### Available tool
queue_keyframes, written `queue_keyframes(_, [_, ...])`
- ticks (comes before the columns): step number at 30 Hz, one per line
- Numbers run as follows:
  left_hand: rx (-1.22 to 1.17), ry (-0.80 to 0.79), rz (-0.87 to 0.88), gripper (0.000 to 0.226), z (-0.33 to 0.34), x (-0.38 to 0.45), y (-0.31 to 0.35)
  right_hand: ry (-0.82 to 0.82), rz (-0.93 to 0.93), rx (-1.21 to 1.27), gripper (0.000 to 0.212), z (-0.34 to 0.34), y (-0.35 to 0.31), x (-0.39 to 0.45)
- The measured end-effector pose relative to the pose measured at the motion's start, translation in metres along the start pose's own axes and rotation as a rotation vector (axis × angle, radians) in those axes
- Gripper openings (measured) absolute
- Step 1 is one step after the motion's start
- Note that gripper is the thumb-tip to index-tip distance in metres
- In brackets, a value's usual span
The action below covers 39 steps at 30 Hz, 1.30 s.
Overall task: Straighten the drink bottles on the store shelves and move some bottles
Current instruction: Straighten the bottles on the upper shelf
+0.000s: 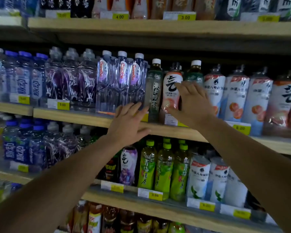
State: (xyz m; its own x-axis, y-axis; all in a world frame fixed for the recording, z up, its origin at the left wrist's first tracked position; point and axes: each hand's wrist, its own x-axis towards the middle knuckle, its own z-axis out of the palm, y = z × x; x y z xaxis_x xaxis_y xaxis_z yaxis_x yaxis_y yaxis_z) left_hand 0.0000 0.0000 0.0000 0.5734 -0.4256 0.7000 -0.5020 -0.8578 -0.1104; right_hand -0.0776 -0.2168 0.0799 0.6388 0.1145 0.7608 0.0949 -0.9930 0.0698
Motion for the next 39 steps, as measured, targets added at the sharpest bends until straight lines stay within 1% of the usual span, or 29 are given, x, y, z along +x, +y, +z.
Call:
queue_keyframes(5, [0.026,0.169,0.088,0.08,0.016,0.003,-0.01,0.088,-0.022,-0.001,0.081,0.012,-0.013,0.025])
queue_keyframes(8, [0.016,0.222,0.115,0.078,0.016,0.008,-0.015,0.147,0.005,-0.038,0.081,0.015,-0.019,0.042])
queue_keyframes(13, [0.001,0.254,0.147,0.076,0.019,0.012,-0.018,0.168,0.105,-0.137,0.092,0.013,-0.025,0.073])
queue_keyframes(18, [-0.018,0.275,0.15,0.075,0.025,0.012,-0.02,0.07,0.215,-0.214,0.11,0.008,-0.03,0.095])
queue_keyframes(20, [-0.035,0.285,0.157,0.075,0.027,0.012,-0.02,0.073,0.24,-0.219,0.11,0.008,-0.032,0.097])
queue_keyframes(22, [-0.043,0.289,0.156,0.074,0.026,0.012,-0.02,0.126,0.238,-0.207,0.105,0.008,-0.035,0.096])
queue_keyframes(25, [-0.058,0.302,0.158,0.074,0.027,0.011,-0.02,0.224,0.209,-0.152,0.098,0.007,-0.037,0.086])
queue_keyframes(28, [-0.075,0.31,0.162,0.073,0.029,0.012,-0.021,0.3,0.155,-0.082,0.097,0.007,-0.042,0.066])
queue_keyframes(34, [-0.09,0.317,0.152,0.073,0.03,0.01,-0.019,0.35,0.209,0.249,0.095,0.008,-0.053,0.031])
queue_keyframes(39, [-0.081,0.283,0.14,0.073,0.024,0.008,-0.018,0.396,0.142,0.349,0.089,-0.01,-0.063,0.016])
